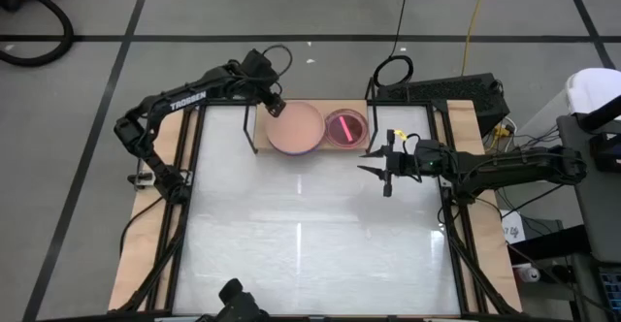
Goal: Place and stack plates onto a shelf
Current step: Return to Home Position
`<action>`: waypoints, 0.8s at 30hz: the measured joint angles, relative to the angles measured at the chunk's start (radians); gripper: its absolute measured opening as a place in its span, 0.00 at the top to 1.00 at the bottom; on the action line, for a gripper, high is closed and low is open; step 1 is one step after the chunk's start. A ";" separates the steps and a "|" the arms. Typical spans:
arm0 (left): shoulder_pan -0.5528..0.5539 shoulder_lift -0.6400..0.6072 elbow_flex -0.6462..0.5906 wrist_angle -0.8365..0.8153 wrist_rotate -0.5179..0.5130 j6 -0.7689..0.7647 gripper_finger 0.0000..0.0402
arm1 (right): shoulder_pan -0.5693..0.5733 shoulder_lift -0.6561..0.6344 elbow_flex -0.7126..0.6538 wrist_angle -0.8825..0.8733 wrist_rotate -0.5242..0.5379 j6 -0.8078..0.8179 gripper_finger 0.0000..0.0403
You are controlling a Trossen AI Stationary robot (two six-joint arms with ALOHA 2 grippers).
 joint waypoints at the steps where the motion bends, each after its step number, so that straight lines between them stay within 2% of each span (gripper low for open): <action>1: -0.006 0.000 0.035 -0.031 0.010 -0.002 0.53 | 0.000 0.000 0.000 0.000 0.000 0.000 0.72; 6: -0.092 -0.014 0.146 -0.061 0.090 0.026 0.53 | 0.000 0.000 0.000 0.000 0.000 0.000 0.72; 10: -0.246 -0.020 0.144 -0.044 0.062 0.100 0.53 | 0.000 0.000 0.000 -0.001 0.000 -0.004 0.72; 17: -0.499 -0.013 0.067 -0.050 -0.032 0.153 0.52 | 0.000 0.000 0.000 0.000 0.000 -0.005 0.72; 20: -0.558 -0.013 0.006 0.012 -0.037 0.152 0.52 | 0.000 0.000 0.000 0.009 0.000 -0.011 0.72; 24: -0.583 -0.013 -0.102 0.120 -0.037 0.130 0.52 | 0.000 0.000 0.000 0.021 0.000 -0.010 0.72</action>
